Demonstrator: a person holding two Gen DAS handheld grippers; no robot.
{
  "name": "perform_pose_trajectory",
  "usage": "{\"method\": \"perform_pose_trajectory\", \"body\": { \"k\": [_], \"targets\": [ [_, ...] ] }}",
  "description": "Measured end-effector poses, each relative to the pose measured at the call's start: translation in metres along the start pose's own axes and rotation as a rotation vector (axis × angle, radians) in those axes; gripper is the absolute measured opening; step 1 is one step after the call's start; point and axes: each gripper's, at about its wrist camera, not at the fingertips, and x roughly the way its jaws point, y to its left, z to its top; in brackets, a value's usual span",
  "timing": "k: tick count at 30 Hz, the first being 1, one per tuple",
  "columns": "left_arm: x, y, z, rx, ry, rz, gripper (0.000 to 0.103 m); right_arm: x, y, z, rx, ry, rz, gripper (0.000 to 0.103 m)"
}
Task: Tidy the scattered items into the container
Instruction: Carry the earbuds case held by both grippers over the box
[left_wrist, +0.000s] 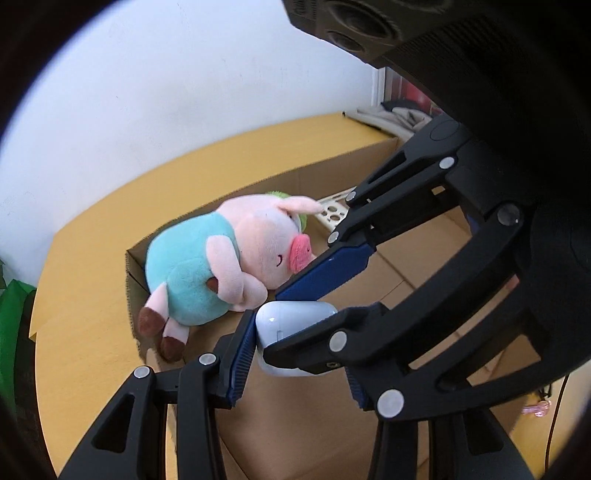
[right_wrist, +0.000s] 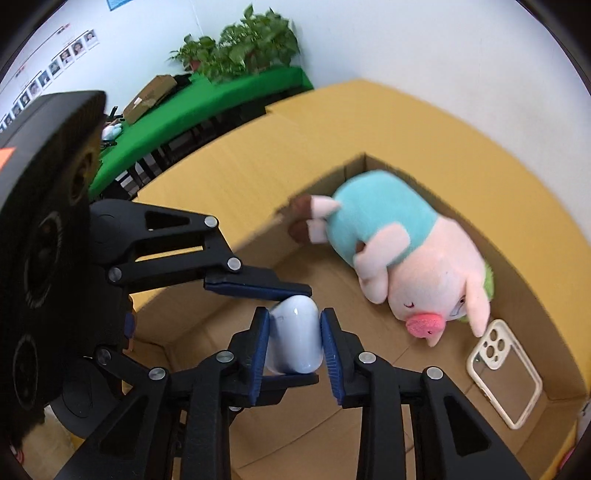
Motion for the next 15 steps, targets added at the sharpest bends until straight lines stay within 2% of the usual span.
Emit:
{"method": "perform_pose_trajectory", "body": {
  "k": [5,15],
  "targets": [
    [0.026,0.007,0.002,0.003,0.058,0.020,0.043,0.019,-0.030,-0.001,0.046,-0.004,0.077,0.030],
    [0.063,0.023,-0.015,-0.050,0.197,0.013,0.043,0.060,-0.058,-0.007,0.124,0.030,0.176,0.029]
  ]
}}
